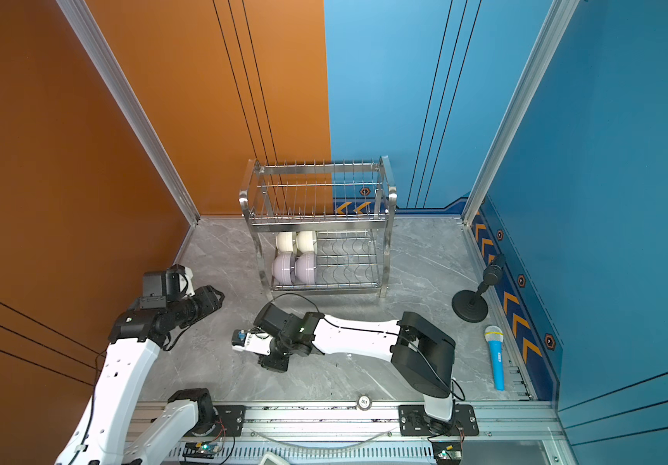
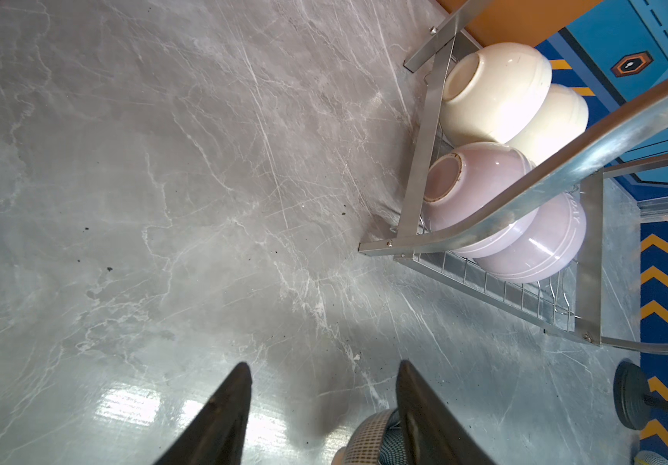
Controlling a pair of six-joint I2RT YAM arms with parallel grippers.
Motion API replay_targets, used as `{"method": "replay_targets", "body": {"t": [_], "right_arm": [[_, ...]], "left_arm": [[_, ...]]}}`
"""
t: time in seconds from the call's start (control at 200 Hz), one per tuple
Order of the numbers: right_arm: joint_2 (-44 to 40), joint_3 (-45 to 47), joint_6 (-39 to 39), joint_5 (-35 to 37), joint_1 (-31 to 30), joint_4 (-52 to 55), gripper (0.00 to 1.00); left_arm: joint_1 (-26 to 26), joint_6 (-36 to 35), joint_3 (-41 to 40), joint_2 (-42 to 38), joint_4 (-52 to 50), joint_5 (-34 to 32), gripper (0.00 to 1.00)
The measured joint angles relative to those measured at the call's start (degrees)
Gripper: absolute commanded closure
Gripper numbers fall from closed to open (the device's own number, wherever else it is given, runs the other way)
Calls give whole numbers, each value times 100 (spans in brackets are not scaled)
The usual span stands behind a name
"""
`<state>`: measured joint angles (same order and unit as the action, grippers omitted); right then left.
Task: Load bowls into a dish rack
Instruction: Pick up the bowl from the bottom-left of the table, then place the bowl in the dish rack.
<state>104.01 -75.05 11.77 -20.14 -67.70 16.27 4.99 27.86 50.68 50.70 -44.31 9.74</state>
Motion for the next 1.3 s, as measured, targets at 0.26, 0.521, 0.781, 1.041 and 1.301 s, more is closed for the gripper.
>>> {"method": "replay_targets", "body": {"t": [0.26,0.521,0.781,1.041,1.301], "right_arm": [[-645,881,-1115,-1029,728,-1231,95],[-918,1744,-2577,-1864,1580,-2896,94],[-1163,2129,-3412,-2212,2070,-3912,94],[-1405,2352,-3936,-2354,2590,-4496,94],[-1486,2509,-4317,-2389,3220,-4850,94]], "left_arm": [[26,0,0,39,0,9,41],[26,0,0,44,0,42,41],[26,0,0,50,0,42,42],[26,0,0,96,2,63,41],[31,0,0,116,4,83,42]]}}
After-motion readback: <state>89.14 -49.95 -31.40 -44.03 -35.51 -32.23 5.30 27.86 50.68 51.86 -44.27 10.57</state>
